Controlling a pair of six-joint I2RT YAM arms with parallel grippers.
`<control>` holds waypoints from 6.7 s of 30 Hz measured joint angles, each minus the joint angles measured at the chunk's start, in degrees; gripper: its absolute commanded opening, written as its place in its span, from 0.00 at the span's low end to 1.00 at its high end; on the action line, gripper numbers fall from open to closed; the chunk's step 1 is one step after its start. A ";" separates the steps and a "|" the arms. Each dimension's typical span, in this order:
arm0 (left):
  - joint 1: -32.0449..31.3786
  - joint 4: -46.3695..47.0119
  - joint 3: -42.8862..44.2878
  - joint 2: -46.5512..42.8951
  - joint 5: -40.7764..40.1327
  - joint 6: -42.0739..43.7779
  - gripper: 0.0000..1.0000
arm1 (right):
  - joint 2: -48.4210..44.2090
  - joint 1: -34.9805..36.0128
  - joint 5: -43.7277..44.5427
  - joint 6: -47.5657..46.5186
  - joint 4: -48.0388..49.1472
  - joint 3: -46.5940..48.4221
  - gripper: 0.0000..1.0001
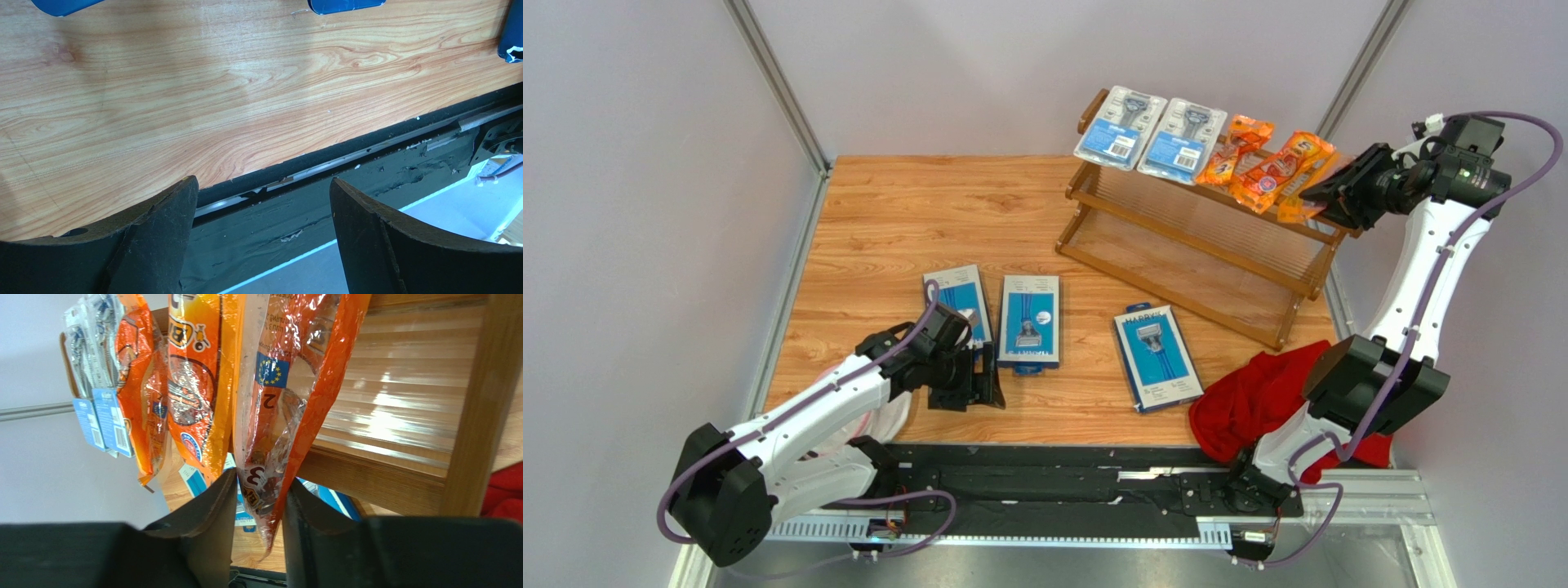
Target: Place and organize the shaving razors onto the shelf
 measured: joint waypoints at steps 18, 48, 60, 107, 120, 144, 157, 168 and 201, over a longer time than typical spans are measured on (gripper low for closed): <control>0.00 -0.02 0.00 0.00 0.46 0.00 0.86 | -4.92 0.00 6.08 0.07 -0.07 -1.31 0.78; 0.00 -4.02 5.31 -2.75 -3.76 0.20 0.88 | -28.72 12.72 15.21 1.14 0.94 -6.86 0.98; 0.00 -2.95 5.46 -0.92 -3.89 -0.92 0.88 | -34.75 41.35 26.84 6.29 4.90 -20.33 0.98; 0.00 51.82 -14.93 16.83 -0.39 -31.23 0.52 | -34.38 84.41 44.11 30.05 39.04 -61.75 0.97; 0.00 70.36 -22.29 21.57 -2.08 -40.44 0.30 | -34.82 84.39 42.88 30.03 40.89 -63.82 0.97; -0.22 50.95 -24.98 -2.38 -7.15 -36.50 0.00 | -26.34 84.41 30.38 39.43 71.78 -85.29 0.98; -0.22 43.93 -28.11 -19.52 -3.37 -39.71 0.00 | -23.28 85.05 29.99 48.02 89.35 -92.78 0.96; -0.26 40.63 -29.75 -25.09 -2.16 -41.31 0.00 | -12.39 86.01 32.02 58.03 114.55 -101.13 0.93; -0.26 34.69 -31.50 -29.38 0.48 -41.24 0.00 | 12.20 86.66 30.58 69.83 145.24 -98.09 0.03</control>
